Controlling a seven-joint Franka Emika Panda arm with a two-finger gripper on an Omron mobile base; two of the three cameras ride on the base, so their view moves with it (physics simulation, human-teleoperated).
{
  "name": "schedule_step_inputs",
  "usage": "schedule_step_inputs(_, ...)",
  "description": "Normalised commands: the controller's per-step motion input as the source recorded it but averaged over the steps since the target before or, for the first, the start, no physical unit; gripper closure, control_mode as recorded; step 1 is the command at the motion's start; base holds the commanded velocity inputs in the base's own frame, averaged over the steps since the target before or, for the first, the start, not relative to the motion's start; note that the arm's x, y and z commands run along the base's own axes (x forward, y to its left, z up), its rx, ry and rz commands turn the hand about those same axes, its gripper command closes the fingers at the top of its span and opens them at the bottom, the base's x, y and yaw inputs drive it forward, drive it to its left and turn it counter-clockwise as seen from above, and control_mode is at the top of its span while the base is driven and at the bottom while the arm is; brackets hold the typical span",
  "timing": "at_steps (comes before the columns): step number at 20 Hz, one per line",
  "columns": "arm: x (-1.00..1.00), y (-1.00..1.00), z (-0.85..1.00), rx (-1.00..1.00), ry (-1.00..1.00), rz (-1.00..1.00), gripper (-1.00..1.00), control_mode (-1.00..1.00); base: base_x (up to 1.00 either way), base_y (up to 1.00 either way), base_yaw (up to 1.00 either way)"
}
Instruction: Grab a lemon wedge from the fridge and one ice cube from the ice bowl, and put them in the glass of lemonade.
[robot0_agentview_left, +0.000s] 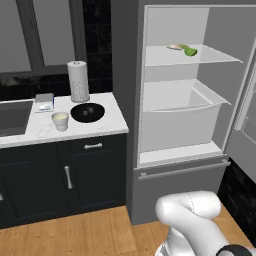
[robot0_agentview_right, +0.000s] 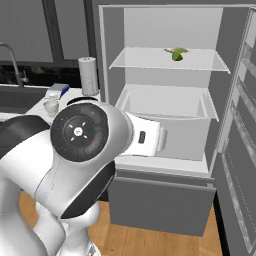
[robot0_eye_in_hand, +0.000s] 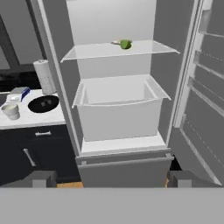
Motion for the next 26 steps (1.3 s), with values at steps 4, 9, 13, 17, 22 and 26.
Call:
schedule_step_inputs(4, -0.14, 0.67, 0.00, -0.04, 0.00, -0.23, -1.00, -1.00, 0.00, 0.00, 0.00)
schedule_step_inputs(9, 0.00, 0.43, -0.05, -0.01, 0.06, -0.25, -1.00, -1.00, 0.00, 0.00, 0.00)
schedule_step_inputs(13, 0.00, 0.05, 0.00, 0.00, 0.02, -0.02, -1.00, -1.00, 0.00, 0.00, 0.00)
schedule_step_inputs(17, 0.00, 0.01, 0.00, 0.00, 0.00, 0.00, -1.00, -1.00, 0.00, 0.00, 0.00)
schedule_step_inputs(22, 0.16, -0.12, 0.00, 0.00, 0.02, 0.06, -1.00, -1.00, 0.00, 0.00, 0.00)
schedule_step_inputs(26, 0.00, 0.00, 0.00, 0.00, 0.00, 0.00, -1.00, 1.00, 0.36, -0.34, 0.03)
